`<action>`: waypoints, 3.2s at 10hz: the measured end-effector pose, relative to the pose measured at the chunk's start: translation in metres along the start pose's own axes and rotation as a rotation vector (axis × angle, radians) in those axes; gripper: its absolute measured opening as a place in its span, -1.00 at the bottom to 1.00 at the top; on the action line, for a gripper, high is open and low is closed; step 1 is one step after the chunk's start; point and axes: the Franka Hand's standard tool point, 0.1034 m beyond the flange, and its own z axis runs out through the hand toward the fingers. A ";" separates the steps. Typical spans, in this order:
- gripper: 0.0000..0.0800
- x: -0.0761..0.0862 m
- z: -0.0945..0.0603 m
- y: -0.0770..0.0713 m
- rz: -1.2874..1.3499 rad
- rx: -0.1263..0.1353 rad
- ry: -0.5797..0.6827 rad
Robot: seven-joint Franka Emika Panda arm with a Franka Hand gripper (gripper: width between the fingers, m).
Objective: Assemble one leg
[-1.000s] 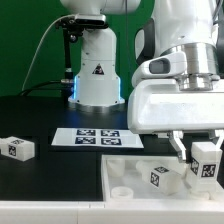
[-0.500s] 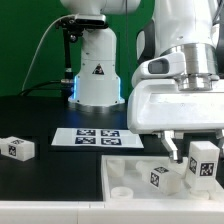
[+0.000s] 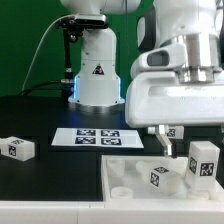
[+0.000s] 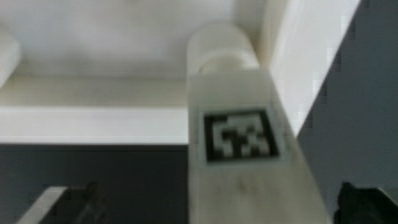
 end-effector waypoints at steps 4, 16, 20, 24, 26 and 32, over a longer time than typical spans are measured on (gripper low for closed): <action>0.62 -0.007 0.011 -0.002 0.022 0.006 -0.284; -0.27 -0.008 0.012 0.000 0.651 -0.065 -0.258; -0.27 -0.006 0.015 0.005 1.120 -0.097 -0.255; -0.27 -0.007 0.015 0.010 1.351 -0.091 -0.270; -0.27 -0.007 0.015 0.010 1.327 -0.088 -0.271; 0.62 -0.012 0.017 -0.006 0.643 0.003 -0.280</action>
Offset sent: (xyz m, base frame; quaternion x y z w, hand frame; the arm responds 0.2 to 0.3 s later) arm 0.0063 0.0082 -0.0145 0.0047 -0.1319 0.0213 0.9910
